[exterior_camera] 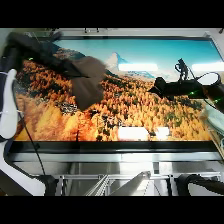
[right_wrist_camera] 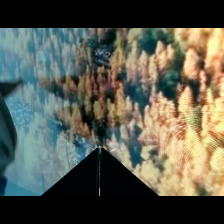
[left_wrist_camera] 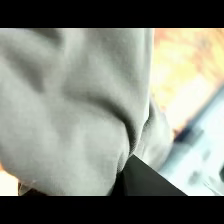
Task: Fold the shirts.
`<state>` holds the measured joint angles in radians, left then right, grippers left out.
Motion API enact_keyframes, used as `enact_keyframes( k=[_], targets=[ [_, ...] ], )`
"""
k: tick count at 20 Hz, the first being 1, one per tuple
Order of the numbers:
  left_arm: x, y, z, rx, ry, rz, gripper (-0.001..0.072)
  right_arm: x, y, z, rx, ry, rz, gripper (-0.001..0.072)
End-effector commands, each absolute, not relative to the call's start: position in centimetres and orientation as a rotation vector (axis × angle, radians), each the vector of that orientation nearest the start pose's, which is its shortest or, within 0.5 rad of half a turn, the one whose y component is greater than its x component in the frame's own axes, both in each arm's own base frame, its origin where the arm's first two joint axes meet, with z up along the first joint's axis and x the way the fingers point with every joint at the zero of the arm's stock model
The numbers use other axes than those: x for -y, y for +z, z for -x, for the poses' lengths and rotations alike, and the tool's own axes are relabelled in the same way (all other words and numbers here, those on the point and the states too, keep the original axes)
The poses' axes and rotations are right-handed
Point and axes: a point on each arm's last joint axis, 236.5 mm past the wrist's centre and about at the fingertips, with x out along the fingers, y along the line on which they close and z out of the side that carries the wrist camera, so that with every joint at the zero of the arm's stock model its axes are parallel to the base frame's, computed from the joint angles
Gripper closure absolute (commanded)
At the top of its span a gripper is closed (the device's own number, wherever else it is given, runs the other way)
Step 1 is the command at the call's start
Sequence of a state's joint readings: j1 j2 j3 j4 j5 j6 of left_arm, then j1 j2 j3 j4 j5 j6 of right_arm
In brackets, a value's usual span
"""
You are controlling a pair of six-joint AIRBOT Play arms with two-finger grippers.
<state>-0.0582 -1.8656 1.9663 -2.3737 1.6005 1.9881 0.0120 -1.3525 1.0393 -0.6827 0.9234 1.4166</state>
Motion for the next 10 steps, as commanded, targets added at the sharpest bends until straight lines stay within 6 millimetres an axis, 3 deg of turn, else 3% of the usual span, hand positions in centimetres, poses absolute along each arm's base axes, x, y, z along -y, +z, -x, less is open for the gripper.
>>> enact_keyframes(
  k=[1,2,4,5,6,7,8,9,10],
  targets=[
    [30.5,10.7,-40.8,-1.161,-1.182,0.097,0.0689,-15.3,2.2,-41.9,-1.115,0.382,-0.773,0.0693],
    [32.2,10.0,-40.4,-1.15,-1.175,0.04,0.0662,-15.3,2.2,-41.9,-1.115,0.382,-0.772,0.0693],
    [33.1,7.6,-40.0,-1.163,-1.104,-0.131,0.0069,-15.3,2.1,-41.3,-1.144,0.395,-0.775,0.0693],
    [32.4,6.2,-40.2,-1.189,-1.031,-0.225,-0.0013,-15.1,2.1,-40.9,-1.16,0.404,-0.776,0.0692],
    [31.1,5.0,-40.4,-1.216,-0.957,-0.321,-0.0013,-14.6,2.1,-40.4,-1.179,0.407,-0.785,0.0683],
    [29.2,3.9,-40.7,-1.256,-0.862,-0.412,-0.0013,-13.7,2.3,-39.8,-1.2,0.419,-0.789,0.0564],
    [27.0,3.2,-40.9,-1.304,-0.769,-0.48,-0.0013,-12.8,2.5,-39.1,-1.22,0.434,-0.791,0.0264],
    [24.9,2.7,-40.7,-1.36,-0.69,-0.53,-0.0013,-11.6,2.7,-38.4,-1.241,0.441,-0.805,0.0011],
    [23.6,2.6,-40.5,-1.394,-0.653,-0.544,-0.0011,-10.4,2.8,-37.6,-1.268,0.441,-0.827,0.0003]
  ],
)
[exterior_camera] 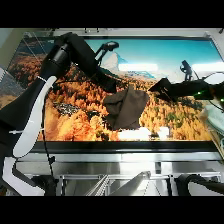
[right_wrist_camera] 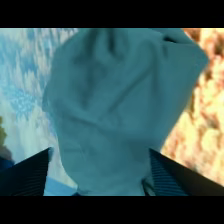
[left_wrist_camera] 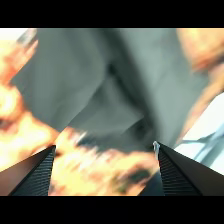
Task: Fold the shirts.
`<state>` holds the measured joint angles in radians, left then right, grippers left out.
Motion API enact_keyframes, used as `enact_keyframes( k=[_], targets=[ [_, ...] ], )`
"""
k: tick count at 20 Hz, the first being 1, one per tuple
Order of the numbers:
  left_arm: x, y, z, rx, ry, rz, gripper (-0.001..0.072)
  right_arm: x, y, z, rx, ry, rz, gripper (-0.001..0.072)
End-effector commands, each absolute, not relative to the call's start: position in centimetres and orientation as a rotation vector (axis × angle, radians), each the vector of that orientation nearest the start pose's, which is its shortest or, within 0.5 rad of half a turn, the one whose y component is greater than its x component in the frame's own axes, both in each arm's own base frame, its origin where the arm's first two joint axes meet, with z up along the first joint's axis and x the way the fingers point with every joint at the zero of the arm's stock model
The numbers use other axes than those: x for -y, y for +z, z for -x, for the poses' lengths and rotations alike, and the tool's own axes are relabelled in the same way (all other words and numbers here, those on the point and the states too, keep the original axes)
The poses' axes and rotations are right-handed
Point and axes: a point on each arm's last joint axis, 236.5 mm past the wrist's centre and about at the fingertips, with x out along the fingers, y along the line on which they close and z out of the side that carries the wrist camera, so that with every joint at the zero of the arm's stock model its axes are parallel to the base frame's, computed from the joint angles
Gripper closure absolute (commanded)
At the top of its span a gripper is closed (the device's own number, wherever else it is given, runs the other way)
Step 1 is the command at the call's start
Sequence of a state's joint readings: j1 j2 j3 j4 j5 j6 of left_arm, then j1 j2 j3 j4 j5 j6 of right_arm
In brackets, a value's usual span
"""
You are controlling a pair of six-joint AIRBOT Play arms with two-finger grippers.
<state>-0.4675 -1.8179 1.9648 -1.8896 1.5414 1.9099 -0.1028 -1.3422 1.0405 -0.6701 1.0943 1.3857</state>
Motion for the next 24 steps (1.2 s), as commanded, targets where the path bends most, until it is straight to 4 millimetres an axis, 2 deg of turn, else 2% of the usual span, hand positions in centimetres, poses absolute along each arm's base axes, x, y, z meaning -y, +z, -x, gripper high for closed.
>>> enact_keyframes(
  k=[1,3,5,7,8,9,11,12,15,17,18,19,20,21,22,23,24],
  targets=[
    [23.1,2.6,-39.9,-1.413,-0.657,-0.519,-0.0011,-9.3,2.8,-36.9,-1.292,0.435,-0.848,0.0003],
    [22.7,2.3,-38.0,-1.47,-0.698,-0.435,-0.0011,-6.7,1.7,-36.6,-1.307,0.372,-0.832,0.0004],
    [21.7,1.6,-36.3,-1.517,-0.717,-0.349,-0.0011,-6.0,-0.2,-37.3,-1.318,0.328,-0.803,0.0009],
    [19.5,0.3,-34.3,-1.588,-0.693,-0.301,-0.001,-7.7,-2.8,-38.0,-1.35,0.344,-0.778,0.0012],
    [18.3,-0.6,-33.2,-1.631,-0.677,-0.285,-0.0007,-9.1,-4.4,-38.5,-1.364,0.354,-0.766,0.0054],
    [17.1,-1.4,-32.0,-1.673,-0.66,-0.267,0.004,-10.7,-5.5,-39.1,-1.361,0.388,-0.749,0.0157],
    [15.6,-2.9,-30.2,-1.74,-0.639,-0.218,0.0279,-14.3,-7.3,-40.5,-1.335,0.44,-0.792,0.0179],
    [15.2,-3.5,-29.7,-1.755,-0.631,-0.189,0.0302,-15.6,-8.0,-41.1,-1.325,0.458,-0.816,0.0179],
    [16.0,-4.5,-29.3,-1.737,-0.647,-0.052,0.0301,-18.2,-9.3,-42.4,-1.342,0.497,-0.833,0.0185],
    [17.2,-4.8,-30.7,-1.673,-0.649,0.058,0.0301,-18.7,-9.0,-43.1,-1.333,0.519,-0.82,0.0294],
    [18.1,-4.9,-31.9,-1.616,-0.646,0.116,0.03,-18.7,-8.5,-43.1,-1.33,0.531,-0.818,0.0373],
    [18.9,-5.0,-33.0,-1.568,-0.641,0.163,0.0276,-18.8,-8.1,-43.2,-1.328,0.542,-0.817,0.0419],
    [19.7,-5.0,-34.0,-1.518,-0.634,0.211,0.0078,-18.8,-7.8,-43.2,-1.327,0.548,-0.819,0.0489],
    [20.5,-5.1,-34.7,-1.48,-0.628,0.247,-0.0003,-18.7,-7.7,-43.2,-1.327,0.552,-0.818,0.0488],
    [21.1,-5.2,-35.4,-1.446,-0.621,0.268,-0.0004,-18.8,-7.6,-43.1,-1.329,0.555,-0.819,0.0511],
    [22.2,-5.2,-35.5,-1.439,-0.634,0.29,-0.0004,-18.8,-7.6,-43.0,-1.333,0.56,-0.819,0.0609],
    [23.4,-5.3,-35.2,-1.457,-0.662,0.305,-0.0003,-18.8,-7.6,-43.0,-1.332,0.559,-0.819,0.0608]
  ],
)
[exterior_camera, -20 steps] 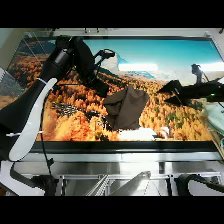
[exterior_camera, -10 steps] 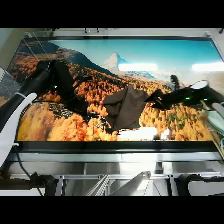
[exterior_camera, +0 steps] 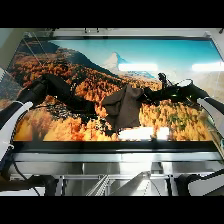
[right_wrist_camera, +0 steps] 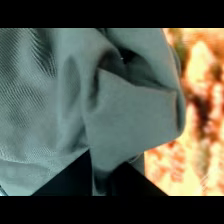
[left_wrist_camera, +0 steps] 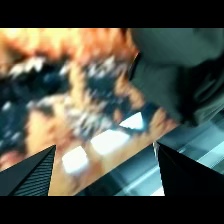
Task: Fold the shirts.
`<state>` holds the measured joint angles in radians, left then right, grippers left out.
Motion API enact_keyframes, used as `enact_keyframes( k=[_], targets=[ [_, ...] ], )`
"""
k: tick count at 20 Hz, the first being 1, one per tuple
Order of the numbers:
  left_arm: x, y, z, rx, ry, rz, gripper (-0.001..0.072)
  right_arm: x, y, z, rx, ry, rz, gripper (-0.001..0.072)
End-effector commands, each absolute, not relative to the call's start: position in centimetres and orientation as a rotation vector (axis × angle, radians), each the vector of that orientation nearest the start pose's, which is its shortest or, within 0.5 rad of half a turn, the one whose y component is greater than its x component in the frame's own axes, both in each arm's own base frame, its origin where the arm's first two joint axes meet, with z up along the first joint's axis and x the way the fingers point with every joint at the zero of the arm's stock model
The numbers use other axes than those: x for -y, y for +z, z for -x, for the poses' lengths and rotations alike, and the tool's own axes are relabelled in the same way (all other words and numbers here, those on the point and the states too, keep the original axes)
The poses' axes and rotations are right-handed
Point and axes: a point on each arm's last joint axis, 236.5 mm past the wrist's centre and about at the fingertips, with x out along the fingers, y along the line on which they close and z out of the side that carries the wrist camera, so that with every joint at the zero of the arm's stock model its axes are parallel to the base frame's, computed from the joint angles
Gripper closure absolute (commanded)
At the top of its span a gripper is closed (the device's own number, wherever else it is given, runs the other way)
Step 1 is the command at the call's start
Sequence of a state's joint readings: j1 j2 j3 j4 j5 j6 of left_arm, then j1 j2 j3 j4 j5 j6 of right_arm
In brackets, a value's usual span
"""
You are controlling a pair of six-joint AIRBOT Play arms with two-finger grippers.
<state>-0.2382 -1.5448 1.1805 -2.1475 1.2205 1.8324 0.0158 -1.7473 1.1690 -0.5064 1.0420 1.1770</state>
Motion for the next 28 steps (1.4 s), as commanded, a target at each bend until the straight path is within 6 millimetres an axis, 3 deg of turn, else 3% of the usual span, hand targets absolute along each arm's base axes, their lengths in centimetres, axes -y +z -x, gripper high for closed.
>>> enact_keyframes(
  k=[1,3,6,10,13,14,15,18,22,24,25,26,27,28],
  targets=[
    [24.4,-5.8,-34.3,-1.499,-0.691,0.286,-0.0002,-18.8,-7.6,-43.0,-1.332,0.56,-0.819,0.0623],
    [26.2,-7.4,-32.3,-1.598,-0.748,0.245,-0.0002,-18.8,-7.6,-43.0,-1.332,0.559,-0.819,0.0691],
    [28.5,-9.5,-29.6,-1.715,-0.809,0.187,0.0009,-18.8,-7.5,-43.0,-1.331,0.561,-0.817,0.0692],
    [29.5,-11.2,-29.5,-1.735,-0.78,0.198,0.0011,-18.7,-7.2,-43.1,-1.324,0.562,-0.816,0.0692],
    [30.9,-11.5,-31.1,-1.67,-0.763,0.27,0.0286,-18.8,-6.6,-43.0,-1.312,0.58,-0.802,0.0692],
    [31.1,-11.5,-31.4,-1.658,-0.759,0.278,0.0452,-18.8,-6.4,-43.0,-1.312,0.585,-0.799,0.0692],
    [31.2,-11.4,-31.5,-1.652,-0.764,0.286,0.0684,-18.8,-6.1,-42.8,-1.312,0.595,-0.798,0.0692],
    [30.5,-9.0,-32.6,-1.593,-0.815,0.305,0.0683,-18.3,-5.0,-42.7,-1.302,0.613,-0.8,0.0692],
    [27.3,-4.7,-34.6,-1.505,-0.79,0.355,0.0683,-16.8,-2.7,-42.4,-1.284,0.636,-0.818,0.0693],
    [24.5,0.1,-36.4,-1.385,-0.777,0.376,0.0683,-16.3,1.4,-41.7,-1.232,0.715,-0.836,0.0693],
    [23.0,4.3,-37.6,-1.266,-0.794,0.367,0.0683,-16.5,6.2,-41.6,-1.115,0.819,-0.863,0.0694],
    [21.7,9.8,-38.5,-1.116,-0.824,0.369,0.0683,-16.6,12.5,-41.6,-0.939,0.948,-0.907,0.0693],
    [20.4,15.8,-38.7,-0.959,-0.848,0.36,0.0683,-16.0,21.0,-40.5,-0.678,1.108,-0.947,0.0692],
    [18.6,22.5,-38.0,-0.792,-0.846,0.334,0.0683,-14.4,29.6,-38.0,-0.388,1.248,-0.954,0.0692]
  ],
)
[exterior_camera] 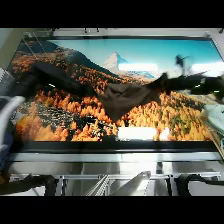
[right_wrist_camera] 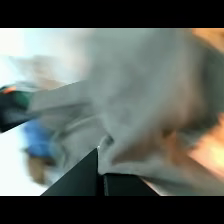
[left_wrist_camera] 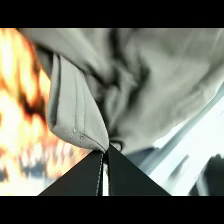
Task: Fold the shirts.
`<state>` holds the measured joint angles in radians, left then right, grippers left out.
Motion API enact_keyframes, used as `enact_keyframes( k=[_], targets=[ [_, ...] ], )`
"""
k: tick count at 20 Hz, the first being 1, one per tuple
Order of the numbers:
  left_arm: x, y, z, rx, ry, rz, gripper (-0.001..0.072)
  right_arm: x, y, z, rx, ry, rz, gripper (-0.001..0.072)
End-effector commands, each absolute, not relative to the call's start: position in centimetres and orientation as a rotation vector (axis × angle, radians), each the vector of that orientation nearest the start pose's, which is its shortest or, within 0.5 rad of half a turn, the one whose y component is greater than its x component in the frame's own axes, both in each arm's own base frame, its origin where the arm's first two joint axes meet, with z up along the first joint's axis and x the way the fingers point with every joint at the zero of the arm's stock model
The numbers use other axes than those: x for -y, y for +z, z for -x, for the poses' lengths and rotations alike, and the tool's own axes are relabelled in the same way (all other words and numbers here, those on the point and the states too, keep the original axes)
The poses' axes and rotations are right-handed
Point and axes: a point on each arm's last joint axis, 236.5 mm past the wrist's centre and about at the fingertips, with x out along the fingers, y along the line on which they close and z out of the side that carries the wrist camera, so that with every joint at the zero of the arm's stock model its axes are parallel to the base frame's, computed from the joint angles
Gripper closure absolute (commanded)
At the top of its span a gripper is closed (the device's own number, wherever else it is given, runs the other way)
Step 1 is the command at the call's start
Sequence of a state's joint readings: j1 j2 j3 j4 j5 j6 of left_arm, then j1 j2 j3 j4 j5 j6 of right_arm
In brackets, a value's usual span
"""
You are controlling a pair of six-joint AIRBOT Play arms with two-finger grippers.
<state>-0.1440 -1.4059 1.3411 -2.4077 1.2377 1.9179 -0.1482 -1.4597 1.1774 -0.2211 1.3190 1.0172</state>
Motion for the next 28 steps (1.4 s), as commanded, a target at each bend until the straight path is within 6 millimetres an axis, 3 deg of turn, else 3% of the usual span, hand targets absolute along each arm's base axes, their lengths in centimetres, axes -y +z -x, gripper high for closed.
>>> enact_keyframes(
  k=[1,2,3,4,5,7,8,10,11,13,15,17,19,20,21,22,23,25,26,27,28],
  targets=[
    [16.5,28.2,-36.7,-0.64,-0.817,0.281,0.0683,-12.6,36.2,-34.8,-0.151,1.325,-0.918,0.0692],
    [14.4,33.4,-34.8,-0.498,-0.764,0.226,0.0683,-11.2,41.1,-31.2,0.025,1.339,-0.839,0.0692],
    [12.4,38.2,-32.5,-0.364,-0.695,0.17,0.0683,-10.7,43.7,-28.6,0.106,1.306,-0.749,0.0692],
    [10.8,41.8,-29.9,-0.26,-0.623,0.113,0.0683,-10.7,45.5,-26.3,0.163,1.248,-0.656,0.0692],
    [9.7,44.2,-27.7,-0.193,-0.558,0.064,0.0683,-10.9,46.6,-24.7,0.201,1.188,-0.586,0.0692],
    [8.6,46.9,-24.4,-0.114,-0.448,-0.017,0.0682,-11.4,47.3,-23.6,0.232,1.017,-0.456,0.0692],
    [8.0,47.4,-24.0,-0.098,-0.406,-0.033,0.0682,-11.0,46.8,-24.6,0.223,0.9,-0.404,0.0692],
    [6.6,46.7,-25.3,-0.129,-0.38,-0.011,0.0682,-9.7,45.2,-27.8,0.181,0.73,-0.345,0.0692],
    [6.0,45.5,-26.8,-0.179,-0.401,0.023,0.0682,-9.4,44.0,-29.8,0.147,0.7,-0.352,0.0692],
    [6.2,41.7,-30.8,-0.32,-0.505,0.102,0.0682,-9.7,39.9,-34.9,0.025,0.697,-0.401,0.0692],
    [6.7,36.0,-36.8,-0.466,-0.566,0.177,0.0683,-10.2,33.4,-41.6,-0.129,0.676,-0.477,0.0692],
    [7.9,28.1,-43.7,-0.619,-0.573,0.209,0.0683,-9.0,25.3,-48.4,-0.258,0.583,-0.54,0.0691],
    [10.0,19.4,-50.0,-0.748,-0.58,0.166,0.0678,-6.3,16.6,-53.3,-0.383,0.453,-0.627,0.0691],
    [11.5,15.1,-52.2,-0.82,-0.601,0.15,0.0587,-4.9,12.8,-54.7,-0.437,0.411,-0.67,0.0633],
    [13.0,11.8,-53.4,-0.885,-0.634,0.158,0.0235,-3.6,10.3,-55.3,-0.472,0.385,-0.706,0.0386],
    [14.0,9.1,-54.7,-0.948,-0.634,0.205,-0.001,-2.3,8.7,-55.4,-0.5,0.376,-0.74,0.03],
    [14.3,7.2,-55.4,-1.001,-0.633,0.242,-0.0013,-1.1,8.2,-55.0,-0.514,0.384,-0.752,0.03],
    [13.5,4.6,-55.3,-1.112,-0.618,0.321,-0.0013,1.6,8.9,-53.0,-0.535,0.42,-0.792,0.0299],
    [12.6,3.8,-54.7,-1.159,-0.607,0.353,-0.0012,2.9,9.5,-51.7,-0.55,0.432,-0.835,0.0276],
    [11.9,3.1,-53.6,-1.207,-0.606,0.383,-0.0011,4.0,9.9,-50.4,-0.573,0.447,-0.876,0.0196],
    [11.2,2.4,-52.3,-1.253,-0.612,0.425,-0.0011,4.8,10.1,-48.9,-0.604,0.468,-0.914,0.0205]
  ],
)
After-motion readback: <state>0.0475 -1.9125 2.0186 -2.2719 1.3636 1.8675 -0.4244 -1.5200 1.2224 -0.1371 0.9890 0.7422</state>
